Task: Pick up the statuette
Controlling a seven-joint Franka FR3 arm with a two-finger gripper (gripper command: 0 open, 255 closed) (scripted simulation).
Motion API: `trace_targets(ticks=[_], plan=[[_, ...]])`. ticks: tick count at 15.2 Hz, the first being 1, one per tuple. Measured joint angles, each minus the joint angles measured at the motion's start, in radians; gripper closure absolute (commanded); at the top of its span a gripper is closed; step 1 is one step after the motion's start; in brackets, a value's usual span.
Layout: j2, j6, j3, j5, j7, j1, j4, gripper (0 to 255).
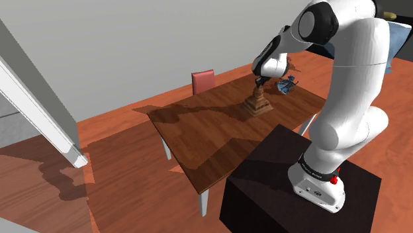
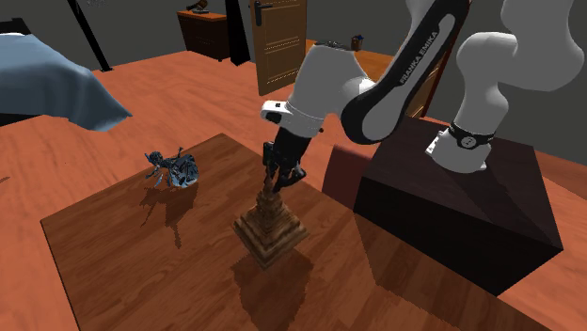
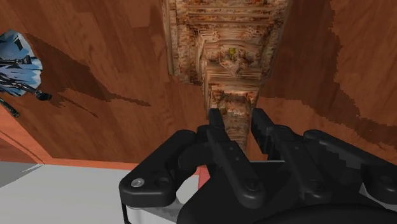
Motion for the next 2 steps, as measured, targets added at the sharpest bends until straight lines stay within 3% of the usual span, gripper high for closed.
trace_targets(ticks=[2], plan=[[-0.019,-0.016,-0.015,-0.011,0.007,0.010,-0.003,255]])
